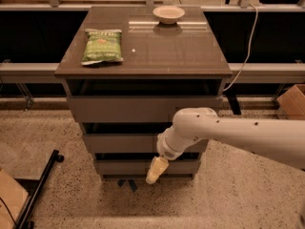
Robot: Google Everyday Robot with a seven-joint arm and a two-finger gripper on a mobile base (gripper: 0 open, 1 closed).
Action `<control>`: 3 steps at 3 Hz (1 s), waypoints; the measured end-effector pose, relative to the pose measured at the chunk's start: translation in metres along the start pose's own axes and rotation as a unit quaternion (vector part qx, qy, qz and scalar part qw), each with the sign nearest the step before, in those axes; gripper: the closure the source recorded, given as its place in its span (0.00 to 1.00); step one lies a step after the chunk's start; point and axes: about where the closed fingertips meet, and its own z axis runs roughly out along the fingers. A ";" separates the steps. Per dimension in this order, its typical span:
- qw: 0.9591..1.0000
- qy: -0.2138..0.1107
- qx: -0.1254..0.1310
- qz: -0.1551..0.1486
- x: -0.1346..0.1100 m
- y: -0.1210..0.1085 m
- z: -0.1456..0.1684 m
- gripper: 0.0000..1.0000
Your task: Open bottom drawer
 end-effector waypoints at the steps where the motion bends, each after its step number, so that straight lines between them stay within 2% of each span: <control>1: 1.000 0.004 -0.008 0.014 0.022 -0.018 0.042 0.00; 2: 0.999 0.001 -0.029 0.042 0.055 -0.035 0.088 0.00; 3: 0.999 0.001 -0.029 0.042 0.055 -0.035 0.088 0.00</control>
Offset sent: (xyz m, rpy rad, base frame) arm 0.0490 -0.0341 -0.1448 0.0391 0.1240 -0.0789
